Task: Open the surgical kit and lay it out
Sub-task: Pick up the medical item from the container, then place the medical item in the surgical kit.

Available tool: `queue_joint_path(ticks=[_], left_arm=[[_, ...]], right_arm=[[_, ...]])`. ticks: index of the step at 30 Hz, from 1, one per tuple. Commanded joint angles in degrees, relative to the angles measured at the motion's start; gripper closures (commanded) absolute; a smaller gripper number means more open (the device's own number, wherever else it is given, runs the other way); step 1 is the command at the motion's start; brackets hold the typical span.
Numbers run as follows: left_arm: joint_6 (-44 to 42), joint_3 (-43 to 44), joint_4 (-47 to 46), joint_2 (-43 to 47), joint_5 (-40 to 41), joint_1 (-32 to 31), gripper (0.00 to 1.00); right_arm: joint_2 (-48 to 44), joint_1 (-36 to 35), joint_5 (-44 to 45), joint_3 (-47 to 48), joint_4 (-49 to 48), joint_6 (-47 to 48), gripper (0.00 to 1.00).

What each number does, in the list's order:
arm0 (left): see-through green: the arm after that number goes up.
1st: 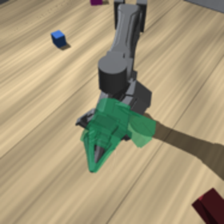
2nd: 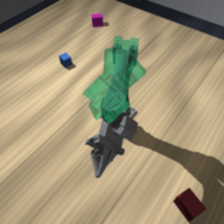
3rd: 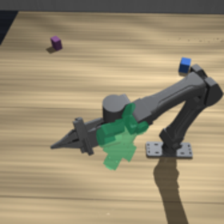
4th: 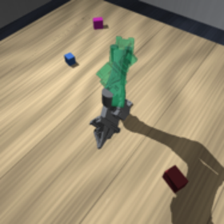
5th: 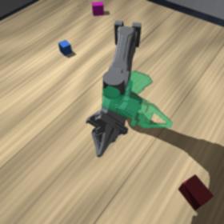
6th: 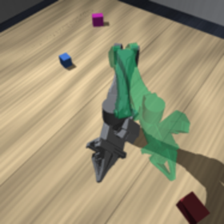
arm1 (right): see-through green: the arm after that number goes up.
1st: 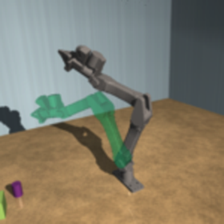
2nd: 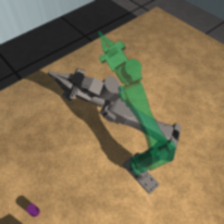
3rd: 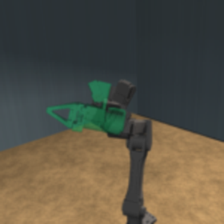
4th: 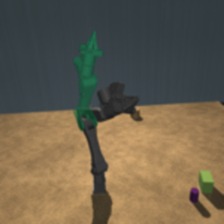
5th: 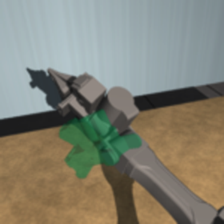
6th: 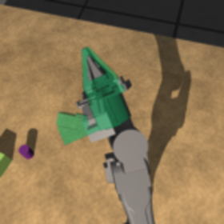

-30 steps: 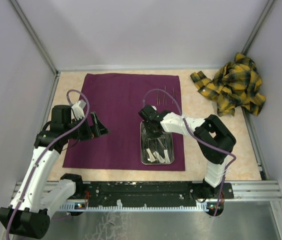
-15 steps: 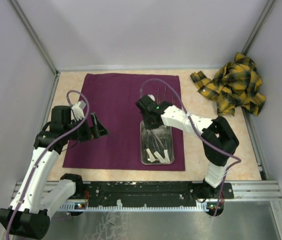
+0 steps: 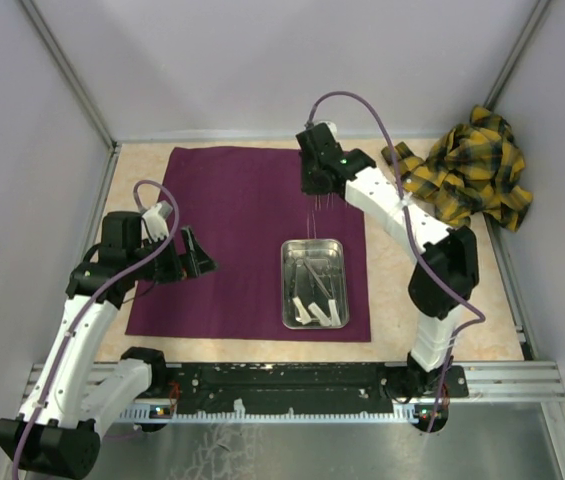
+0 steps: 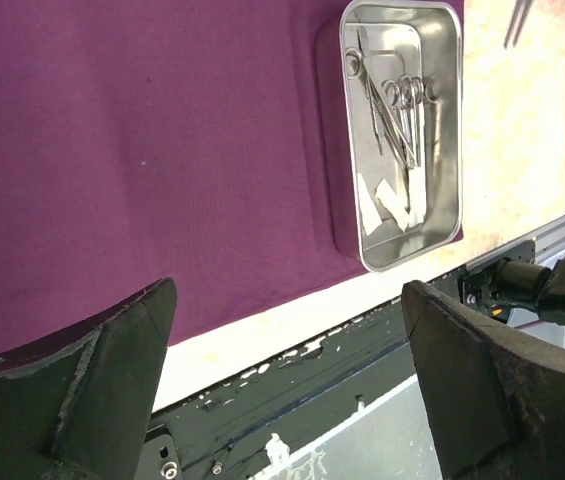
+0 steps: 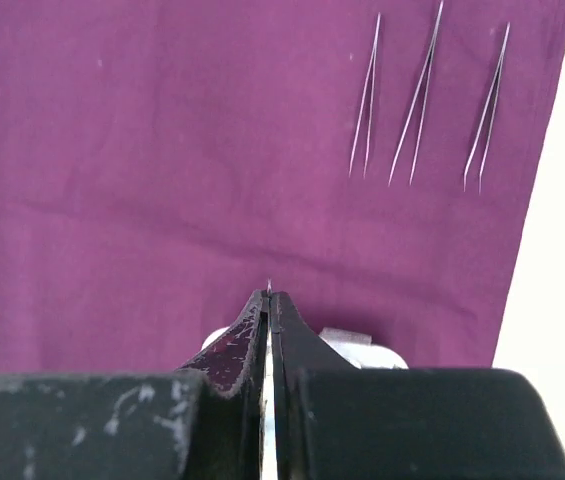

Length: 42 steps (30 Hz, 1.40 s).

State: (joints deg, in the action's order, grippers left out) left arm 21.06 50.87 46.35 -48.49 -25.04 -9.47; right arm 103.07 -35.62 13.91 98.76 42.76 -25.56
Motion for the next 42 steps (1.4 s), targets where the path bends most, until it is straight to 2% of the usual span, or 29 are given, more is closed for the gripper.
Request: queue_joint_path(ticks=[1, 11, 16, 29, 42], left_arm=[[-0.92, -0.07, -0.89, 1.07, -2.37, 0.42, 0.00], [-0.89, -1.29, -1.48, 0.56, -4.27, 0.42, 0.00], [-1.01, -1.95, -1.52, 0.02, -4.24, 0.42, 0.00], [0.18, -4.62, -5.63, -2.29, -3.26, 0.42, 0.00], [0.93, -4.42, -7.44, -4.95, -2.64, 0.42, 0.00]], right_arm=[[6.85, 1.78, 1.20, 8.13, -2.23, -0.42, 1.00], [25.98, 4.06, 2.79, 30.77, 0.14, -1.03, 1.00], [32.41, 5.71, 1.26, 37.04, 0.26, -1.08, 1.00], [40.81, 9.19, -1.79, 41.49, -4.35, -0.28, 1.00], [44.06, 10.95, -4.44, 42.26, -8.05, -0.32, 1.00]])
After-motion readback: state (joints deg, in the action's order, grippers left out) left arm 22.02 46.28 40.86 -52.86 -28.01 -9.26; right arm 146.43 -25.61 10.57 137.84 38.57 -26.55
